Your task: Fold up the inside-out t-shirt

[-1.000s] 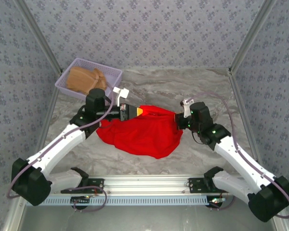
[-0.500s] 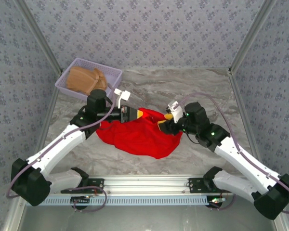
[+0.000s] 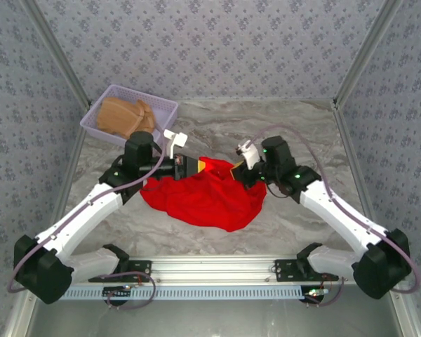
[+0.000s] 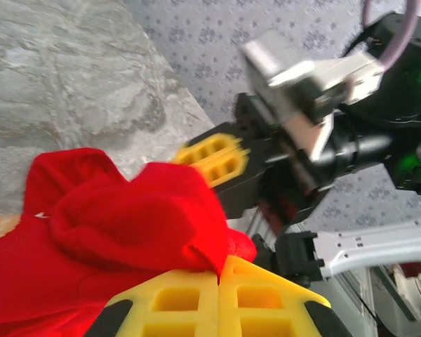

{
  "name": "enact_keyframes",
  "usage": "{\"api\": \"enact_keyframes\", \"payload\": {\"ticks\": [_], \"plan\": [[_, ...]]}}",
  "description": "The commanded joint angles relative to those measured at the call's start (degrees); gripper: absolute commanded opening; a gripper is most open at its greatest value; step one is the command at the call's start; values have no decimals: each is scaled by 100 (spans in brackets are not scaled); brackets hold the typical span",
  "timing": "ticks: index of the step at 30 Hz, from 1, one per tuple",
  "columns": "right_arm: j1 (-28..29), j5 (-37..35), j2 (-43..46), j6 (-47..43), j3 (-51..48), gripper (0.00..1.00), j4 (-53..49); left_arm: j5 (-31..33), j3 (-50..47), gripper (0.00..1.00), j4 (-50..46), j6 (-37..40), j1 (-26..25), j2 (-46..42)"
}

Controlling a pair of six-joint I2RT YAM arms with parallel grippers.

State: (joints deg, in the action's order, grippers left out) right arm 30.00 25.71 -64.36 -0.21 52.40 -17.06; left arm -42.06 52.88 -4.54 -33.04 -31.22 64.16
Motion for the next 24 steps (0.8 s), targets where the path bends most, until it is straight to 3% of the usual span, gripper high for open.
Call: {"api": "enact_keyframes", "payload": {"ticks": [1,6,11,13,17,20,24], "plan": [[-423,1442,822,873,-106,0,485,433,98,0,-212,1,222,-219],[-803,2384,1174,2003,-358,0,1398,690,-16,3,-441,-54,353,-129],[-846,2693,1024,2705,-502,0,2161,777,11,9,-593,46,341,-69],[-847,2634,970,2787,-528,0,2281,867,18,15,-689,170,328,-118],[-837,2547,805,3176,-586,0,2662,1549,51,39,-989,698,-26,-377],[-813,2484,732,3281,-584,0,2704,2073,13,47,-982,1125,-490,-557],[-813,2392,732,3273,-585,0,2655,2053,170,58,-836,1429,-1076,-457]]}}
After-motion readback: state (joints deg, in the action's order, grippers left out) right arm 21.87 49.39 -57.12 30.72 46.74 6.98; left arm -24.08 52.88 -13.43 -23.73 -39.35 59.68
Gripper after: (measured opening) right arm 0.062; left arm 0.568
